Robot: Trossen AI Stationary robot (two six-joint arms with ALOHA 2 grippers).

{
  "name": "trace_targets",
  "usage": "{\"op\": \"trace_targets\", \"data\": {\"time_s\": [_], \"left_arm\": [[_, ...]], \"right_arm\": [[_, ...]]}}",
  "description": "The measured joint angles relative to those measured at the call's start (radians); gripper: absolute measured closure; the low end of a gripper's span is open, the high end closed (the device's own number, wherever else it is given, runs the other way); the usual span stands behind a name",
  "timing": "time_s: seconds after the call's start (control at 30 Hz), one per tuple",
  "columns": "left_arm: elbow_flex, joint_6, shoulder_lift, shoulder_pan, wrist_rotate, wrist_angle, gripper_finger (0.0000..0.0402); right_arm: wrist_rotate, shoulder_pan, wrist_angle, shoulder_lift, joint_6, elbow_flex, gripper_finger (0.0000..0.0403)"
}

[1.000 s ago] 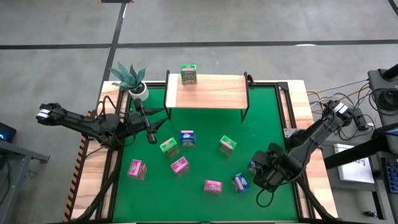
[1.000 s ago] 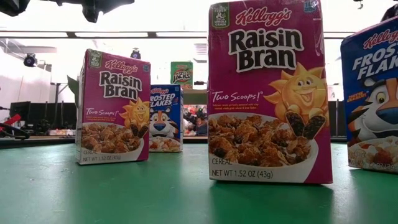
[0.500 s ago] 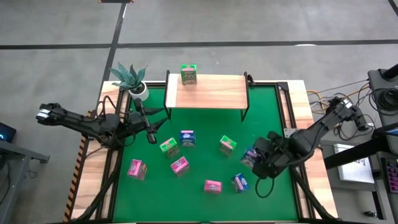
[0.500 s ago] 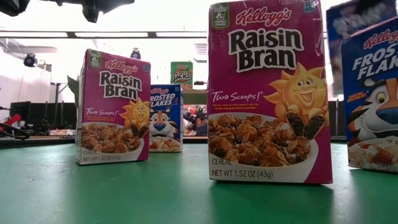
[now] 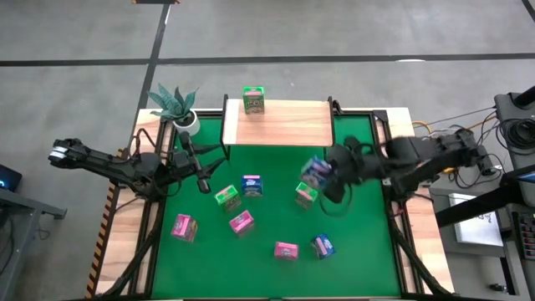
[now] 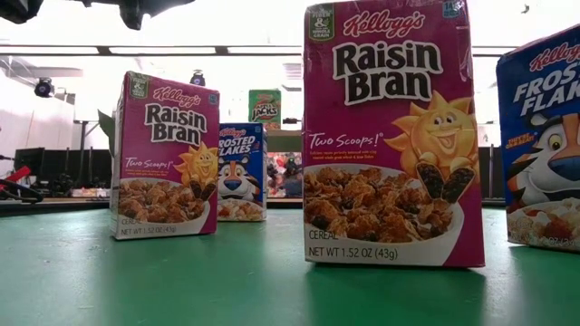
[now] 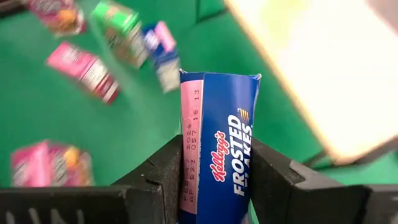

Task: Stack cereal on shelf
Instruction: Put the right blue cereal box on the shelf

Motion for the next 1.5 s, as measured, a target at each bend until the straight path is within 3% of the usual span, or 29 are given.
{"op": "trace_targets", "data": {"time_s": [0.27, 0.47, 0.67, 0.77, 1.13, 1.5], "left_arm": [[0.024, 0.068, -0.002, 0.000, 0.000, 0.006, 0.0229], [0.032, 0.101, -0.002, 0.000, 0.000, 0.005, 0.0229], [0.032, 0.102, -0.002, 0.000, 0.000, 0.003, 0.0229], [0.032, 0.102, -0.002, 0.000, 0.000, 0.003, 0.0229], [0.032, 0.102, -0.002, 0.000, 0.000, 0.002, 0.0229], [0.032, 0.102, -0.002, 0.000, 0.000, -0.006, 0.0229]], "right_arm": [[-0.089, -0.307, 0.182, 0.083, -0.455, 0.084, 0.0264], [-0.232, -0.541, 0.212, 0.217, -0.691, 0.182, 0.0264], [-0.360, -0.694, 0.201, 0.382, -0.877, 0.320, 0.0264], [-0.410, -0.735, 0.154, 0.456, -0.943, 0.408, 0.0264], [-0.411, -0.766, 0.022, 0.612, -1.052, 0.590, 0.0262], [-0.408, -0.783, 0.025, 0.620, -1.036, 0.599, 0.0192]]}}
